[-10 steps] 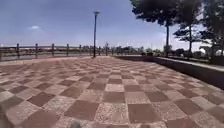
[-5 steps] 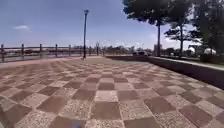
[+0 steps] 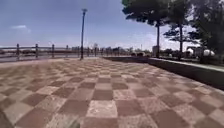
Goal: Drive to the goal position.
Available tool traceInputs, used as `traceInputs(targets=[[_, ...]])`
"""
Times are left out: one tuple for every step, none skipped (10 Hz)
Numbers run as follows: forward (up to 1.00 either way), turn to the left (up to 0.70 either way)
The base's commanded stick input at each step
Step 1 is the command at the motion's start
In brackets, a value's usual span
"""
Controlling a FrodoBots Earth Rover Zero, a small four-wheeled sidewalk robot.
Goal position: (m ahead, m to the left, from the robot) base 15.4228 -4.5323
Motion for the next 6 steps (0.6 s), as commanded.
traceInputs(targets=[[0.70, 0.00], [0.70, 0.00], [0.70, 0.00], [0.70, 0.00], [0.70, 0.00], [0.70, 0.00]])
